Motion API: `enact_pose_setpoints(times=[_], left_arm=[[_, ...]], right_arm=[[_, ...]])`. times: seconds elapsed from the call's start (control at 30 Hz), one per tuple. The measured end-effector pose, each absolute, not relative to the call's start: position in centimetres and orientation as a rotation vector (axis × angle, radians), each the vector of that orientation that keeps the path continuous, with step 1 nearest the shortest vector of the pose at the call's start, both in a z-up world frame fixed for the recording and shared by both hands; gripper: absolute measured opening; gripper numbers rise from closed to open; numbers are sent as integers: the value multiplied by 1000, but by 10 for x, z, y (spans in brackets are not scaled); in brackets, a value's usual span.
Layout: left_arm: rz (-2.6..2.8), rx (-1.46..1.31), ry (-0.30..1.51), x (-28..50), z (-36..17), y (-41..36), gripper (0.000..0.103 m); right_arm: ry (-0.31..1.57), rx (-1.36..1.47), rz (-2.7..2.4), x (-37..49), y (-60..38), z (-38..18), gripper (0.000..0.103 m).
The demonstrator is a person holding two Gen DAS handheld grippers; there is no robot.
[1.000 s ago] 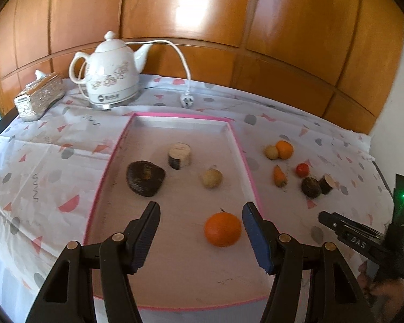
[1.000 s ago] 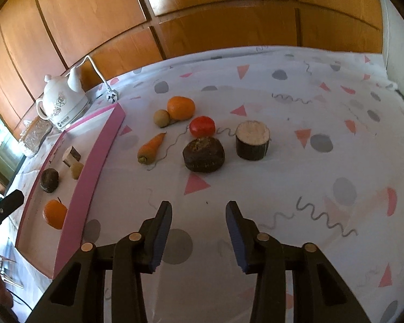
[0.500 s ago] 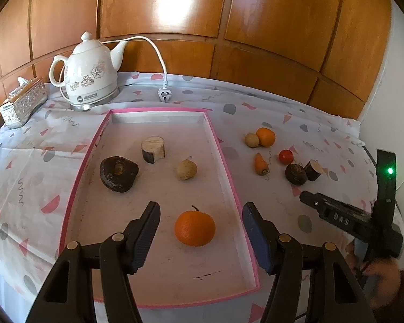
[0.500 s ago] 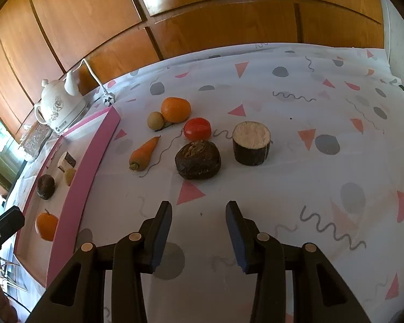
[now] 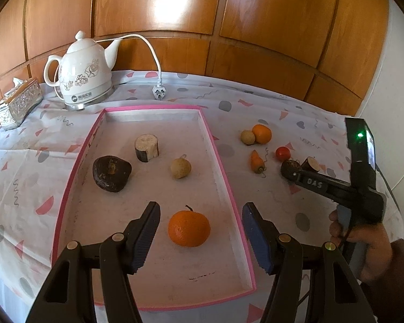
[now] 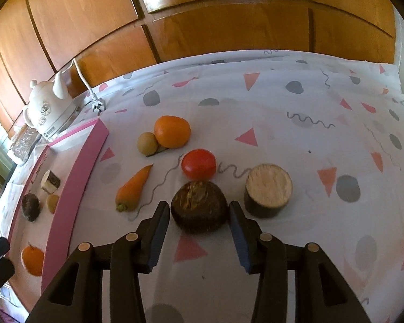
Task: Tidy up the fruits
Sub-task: 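Grasp the dark round beet with the right tool, then grasp the orange carrot with the left tool while the right tool holds the beet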
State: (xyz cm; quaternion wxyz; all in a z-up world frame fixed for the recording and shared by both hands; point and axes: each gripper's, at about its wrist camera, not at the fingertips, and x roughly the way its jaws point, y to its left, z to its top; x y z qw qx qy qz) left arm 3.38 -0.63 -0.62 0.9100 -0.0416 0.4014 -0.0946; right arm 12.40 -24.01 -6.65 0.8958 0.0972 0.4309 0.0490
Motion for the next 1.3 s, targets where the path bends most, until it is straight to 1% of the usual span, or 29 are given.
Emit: enact_pose_setpoints(times=[0.23, 0.47, 0.67, 0.77, 0.9, 1.17, 1.23, 1.3], left_arm=[[-217, -71, 828, 36, -3, -12, 64], [-261, -60, 842, 44, 1, -26, 64], [-315, -53, 863, 55, 4, -50, 64], [-334, -48, 869, 61, 7, -62, 64], [-343, -63, 898, 74, 6, -73, 64], [-345, -20, 930, 100, 0, -99, 64], [-341, -2, 934, 108, -4, -107, 62], [-335, 23, 947, 119, -10, -116, 57]], right_arm=[[890, 109, 121, 119, -234, -65, 43], [890, -9, 188, 81, -250, -63, 43], [854, 55, 110, 57, -296, -67, 43], [841, 69, 102, 57, -298, -70, 43], [821, 13, 84, 56, -291, -73, 44], [805, 87, 108, 55, -300, -74, 44], [800, 117, 116, 54, -303, -74, 44], [794, 137, 120, 53, -304, -74, 44]])
